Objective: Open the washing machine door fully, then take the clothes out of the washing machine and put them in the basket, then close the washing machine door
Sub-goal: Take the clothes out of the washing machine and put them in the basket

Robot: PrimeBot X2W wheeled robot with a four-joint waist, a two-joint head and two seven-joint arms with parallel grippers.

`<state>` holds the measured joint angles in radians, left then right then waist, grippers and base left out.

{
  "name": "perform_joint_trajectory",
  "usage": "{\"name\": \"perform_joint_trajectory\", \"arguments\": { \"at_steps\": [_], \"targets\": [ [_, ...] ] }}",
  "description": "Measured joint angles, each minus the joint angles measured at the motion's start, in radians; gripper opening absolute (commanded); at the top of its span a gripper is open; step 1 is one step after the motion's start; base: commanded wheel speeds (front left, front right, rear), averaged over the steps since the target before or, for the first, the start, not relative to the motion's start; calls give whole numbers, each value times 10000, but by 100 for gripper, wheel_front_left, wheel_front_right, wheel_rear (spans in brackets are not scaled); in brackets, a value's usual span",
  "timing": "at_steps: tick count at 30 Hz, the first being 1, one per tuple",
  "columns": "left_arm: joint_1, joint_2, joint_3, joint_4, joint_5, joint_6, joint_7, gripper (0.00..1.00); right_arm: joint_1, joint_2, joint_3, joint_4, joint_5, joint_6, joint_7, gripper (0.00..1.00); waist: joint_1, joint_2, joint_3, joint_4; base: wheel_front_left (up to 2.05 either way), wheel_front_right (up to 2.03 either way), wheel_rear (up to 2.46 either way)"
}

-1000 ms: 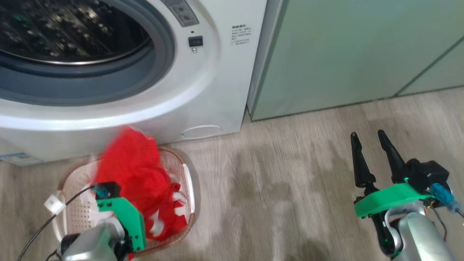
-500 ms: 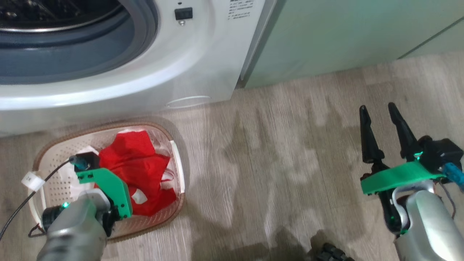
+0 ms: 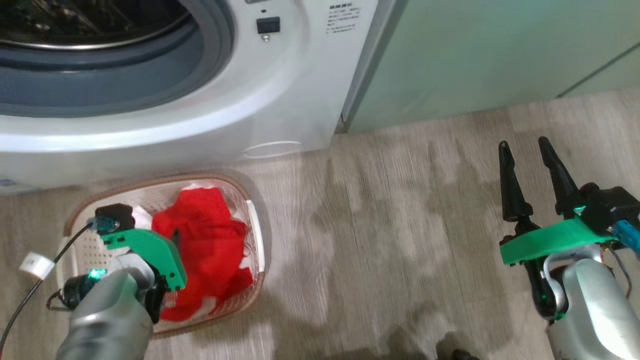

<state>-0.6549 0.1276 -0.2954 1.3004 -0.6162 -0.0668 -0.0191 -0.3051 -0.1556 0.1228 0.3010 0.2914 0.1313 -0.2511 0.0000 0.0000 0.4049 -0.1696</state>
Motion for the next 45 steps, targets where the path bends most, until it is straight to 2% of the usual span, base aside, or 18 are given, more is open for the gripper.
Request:
{"name": "perform_joint_trajectory", "arguments": {
  "at_steps": [7,12,19,23,28,36,45],
  "targets": [
    [21,8,33,-52,-19,-311,-1766,100,322,17,59,130,2,0,0,100,0,0,-903,229,0,0,0],
    [200,286,61,-453,-6,-477,-2261,100,794,121,88,224,2,0,0,100,0,0,-1688,355,0,0,0],
    [947,1024,700,-2531,382,-470,-2288,100,1246,280,105,236,-88,0,0,100,0,0,-2693,479,0,0,0],
    [2157,1177,1352,-4090,922,-378,-2291,100,1642,309,102,242,-207,0,0,100,0,0,-3364,537,0,0,0],
    [3310,1160,1996,-5394,1379,-368,-2332,100,2060,328,-52,209,-265,0,0,100,0,0,-3926,628,0,0,0],
    [4492,1068,2518,-6113,1586,-284,-2334,100,2155,454,-211,19,-280,0,0,100,0,0,-4378,770,0,0,0],
    [5061,1062,2734,-6648,1852,-169,-2334,100,2484,564,-456,-13,-424,0,2,100,0,0,-4571,879,0,0,0]
  ]
}}
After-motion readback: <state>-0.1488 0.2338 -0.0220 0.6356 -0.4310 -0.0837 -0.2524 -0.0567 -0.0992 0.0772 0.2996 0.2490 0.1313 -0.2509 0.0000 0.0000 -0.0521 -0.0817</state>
